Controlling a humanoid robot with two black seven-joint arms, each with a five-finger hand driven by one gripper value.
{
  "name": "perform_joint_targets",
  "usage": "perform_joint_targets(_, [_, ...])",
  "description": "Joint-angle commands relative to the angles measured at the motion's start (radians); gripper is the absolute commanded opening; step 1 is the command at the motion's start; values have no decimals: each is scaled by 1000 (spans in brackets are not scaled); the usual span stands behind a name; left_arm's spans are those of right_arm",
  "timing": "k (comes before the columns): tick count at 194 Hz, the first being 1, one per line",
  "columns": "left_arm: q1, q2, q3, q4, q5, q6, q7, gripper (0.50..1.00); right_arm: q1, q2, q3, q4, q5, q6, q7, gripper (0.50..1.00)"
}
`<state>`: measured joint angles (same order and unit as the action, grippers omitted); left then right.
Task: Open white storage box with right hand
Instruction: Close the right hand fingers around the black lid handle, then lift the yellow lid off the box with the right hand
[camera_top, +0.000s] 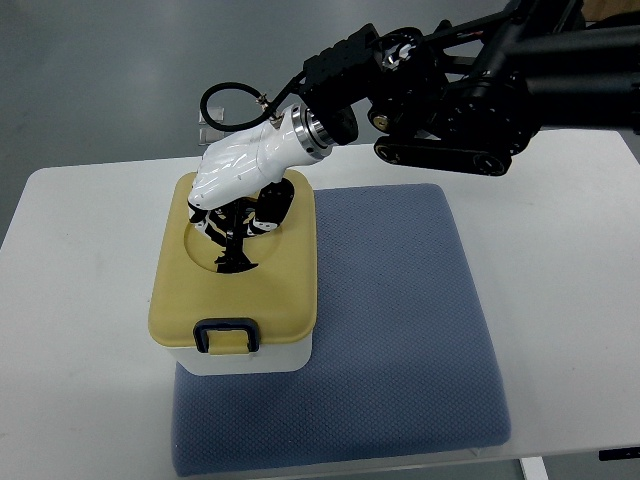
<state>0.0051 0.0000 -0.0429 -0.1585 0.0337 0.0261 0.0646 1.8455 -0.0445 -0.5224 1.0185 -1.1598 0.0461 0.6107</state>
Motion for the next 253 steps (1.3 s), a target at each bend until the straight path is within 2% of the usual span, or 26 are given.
perform_joint_targets(1, [0, 0, 0, 0, 0, 0, 1, 1000, 1, 3, 5, 0, -1, 0, 0, 500])
perform_joint_targets(77, [0, 0, 0, 0, 0, 0, 0, 1000, 15, -23, 88, -3, 12, 12, 0, 500])
perform_joint_targets(138, [1, 0, 0, 0, 0, 0, 0, 1000, 12, -132, 145, -8, 14, 29, 0, 500])
perform_joint_targets(212, [1, 0, 0, 0, 0, 0, 0, 1000, -2, -318, 166, -11, 14, 26, 0, 500])
perform_joint_targets(253, [1, 0, 0, -1, 0, 0, 0, 1000, -75, -414, 168, -29, 9, 20, 0, 500])
